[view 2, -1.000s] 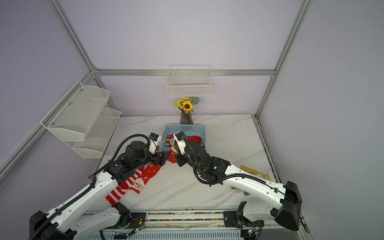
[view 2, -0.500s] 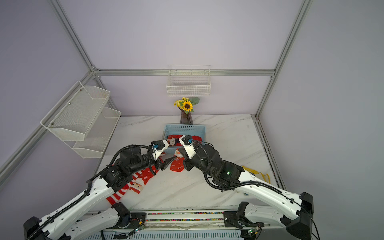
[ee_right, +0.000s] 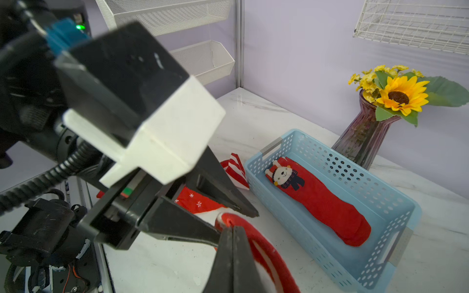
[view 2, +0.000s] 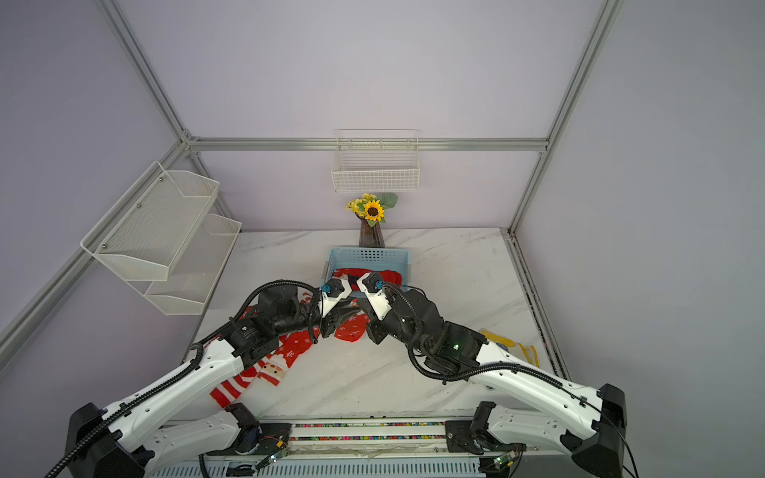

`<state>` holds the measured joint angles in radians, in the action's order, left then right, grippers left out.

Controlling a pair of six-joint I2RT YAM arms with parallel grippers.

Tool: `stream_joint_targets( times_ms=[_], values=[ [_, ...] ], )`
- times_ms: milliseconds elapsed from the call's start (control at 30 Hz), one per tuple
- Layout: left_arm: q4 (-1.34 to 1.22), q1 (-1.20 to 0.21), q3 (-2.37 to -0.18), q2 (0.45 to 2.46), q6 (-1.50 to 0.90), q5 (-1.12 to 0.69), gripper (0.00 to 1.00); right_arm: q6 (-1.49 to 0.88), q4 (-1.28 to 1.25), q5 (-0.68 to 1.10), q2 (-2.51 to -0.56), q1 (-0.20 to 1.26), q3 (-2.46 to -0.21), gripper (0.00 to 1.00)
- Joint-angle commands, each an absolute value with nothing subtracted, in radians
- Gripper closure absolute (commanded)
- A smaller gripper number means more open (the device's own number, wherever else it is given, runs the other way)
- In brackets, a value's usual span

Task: Place the socks together as a pair
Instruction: Pick up the sock.

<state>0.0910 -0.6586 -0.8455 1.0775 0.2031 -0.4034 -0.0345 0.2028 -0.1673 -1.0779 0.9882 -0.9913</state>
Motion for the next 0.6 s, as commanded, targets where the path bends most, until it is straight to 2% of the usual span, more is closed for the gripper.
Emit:
stream_joint_targets(
  times_ms=[0,33,100,133,233,267,400,567],
  values=[
    [0.003,-0.68,-0.893,1.08,0.138,-0.434,0.81,-0.058,0.176,-0.284,-1.057,0.984,-0.978,1.0],
    [-0.018,-0.69,-0.884,1.081,0.121,-0.421,0.88,-0.08,0.176,-0.337,-1.059,0.984,-0.98,1.0],
    [-0.051,-0.705,-0.873,1.086,0.081,-0.396,1.0,-0.122,0.185,-0.405,-1.058,0.983,-0.984,0.77],
    [-0.062,-0.715,-0.871,1.09,0.058,-0.38,1.0,-0.14,0.192,-0.42,-1.051,0.983,-0.984,0.72],
    [-0.08,-0.746,-0.874,1.105,0.0,-0.315,1.0,-0.196,0.204,-0.465,-1.022,0.983,-0.973,0.49],
    [-0.082,-0.761,-0.878,1.112,-0.018,-0.283,1.0,-0.226,0.22,-0.505,-1.011,0.983,-0.974,0.45],
    [-0.112,-0.831,-0.899,1.152,-0.138,-0.111,1.0,-0.352,0.311,-0.683,-0.939,0.984,-0.973,0.42],
    [-0.278,-0.974,-0.92,1.261,-0.26,0.085,1.0,-0.433,0.403,-0.766,-0.815,0.982,-0.965,0.41]
  ],
)
